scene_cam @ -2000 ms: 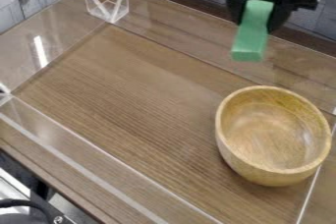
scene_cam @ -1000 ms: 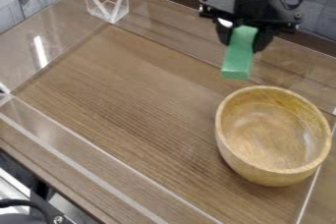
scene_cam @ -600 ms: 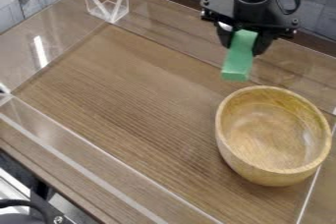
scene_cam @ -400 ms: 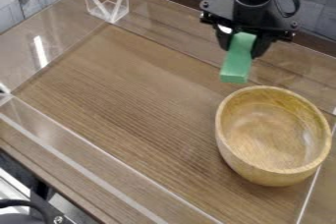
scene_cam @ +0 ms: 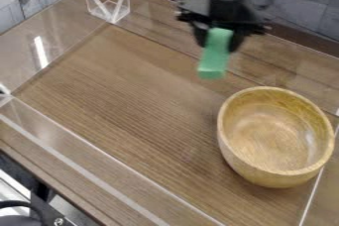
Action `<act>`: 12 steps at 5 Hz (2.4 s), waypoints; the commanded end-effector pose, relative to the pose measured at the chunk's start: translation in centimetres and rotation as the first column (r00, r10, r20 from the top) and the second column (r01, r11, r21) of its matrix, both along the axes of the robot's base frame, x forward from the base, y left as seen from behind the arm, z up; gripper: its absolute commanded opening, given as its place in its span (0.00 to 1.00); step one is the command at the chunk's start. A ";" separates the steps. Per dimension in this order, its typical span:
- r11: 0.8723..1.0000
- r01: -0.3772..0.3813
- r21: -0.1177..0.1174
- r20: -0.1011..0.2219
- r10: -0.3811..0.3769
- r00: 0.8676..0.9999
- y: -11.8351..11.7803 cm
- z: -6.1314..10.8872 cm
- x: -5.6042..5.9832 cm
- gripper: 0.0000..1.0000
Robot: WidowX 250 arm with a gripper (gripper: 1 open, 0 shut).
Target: Move green object from inside the wooden bowl to the table next to it
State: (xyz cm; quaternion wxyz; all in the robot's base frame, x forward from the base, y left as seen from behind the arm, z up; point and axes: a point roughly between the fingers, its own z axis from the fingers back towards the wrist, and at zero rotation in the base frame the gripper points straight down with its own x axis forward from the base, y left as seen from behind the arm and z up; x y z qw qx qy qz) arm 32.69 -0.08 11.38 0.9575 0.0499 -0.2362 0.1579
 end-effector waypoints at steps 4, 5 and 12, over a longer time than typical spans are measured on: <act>0.998 -0.055 -0.006 0.029 0.055 0.998 5.5 -0.7 2.1 0.00; 0.999 -0.047 -0.006 0.016 0.047 0.999 4.9 -0.7 2.8 0.00; 0.981 0.192 0.007 -0.041 -0.191 0.981 7.7 -1.5 4.6 0.00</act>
